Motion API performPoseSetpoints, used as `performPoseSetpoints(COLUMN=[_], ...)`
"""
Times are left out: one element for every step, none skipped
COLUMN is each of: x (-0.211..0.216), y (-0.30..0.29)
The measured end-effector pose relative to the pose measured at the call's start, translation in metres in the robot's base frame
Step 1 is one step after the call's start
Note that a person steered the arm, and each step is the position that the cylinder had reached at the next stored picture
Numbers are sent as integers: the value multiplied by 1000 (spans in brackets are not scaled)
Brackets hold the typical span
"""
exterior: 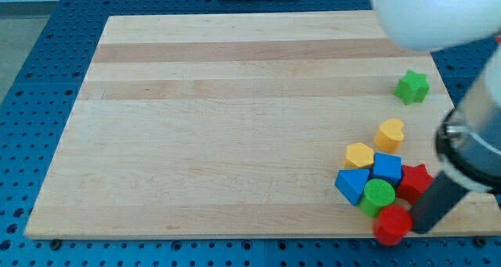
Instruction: Move your arm to the bottom right side of the red star
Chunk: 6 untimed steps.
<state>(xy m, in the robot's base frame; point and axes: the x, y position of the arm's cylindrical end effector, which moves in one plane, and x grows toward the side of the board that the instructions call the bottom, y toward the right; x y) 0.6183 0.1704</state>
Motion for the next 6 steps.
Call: performPoseSetpoints(x=[0, 0, 0, 0, 1, 0], y=[-55, -105, -104, -57, -50, 2])
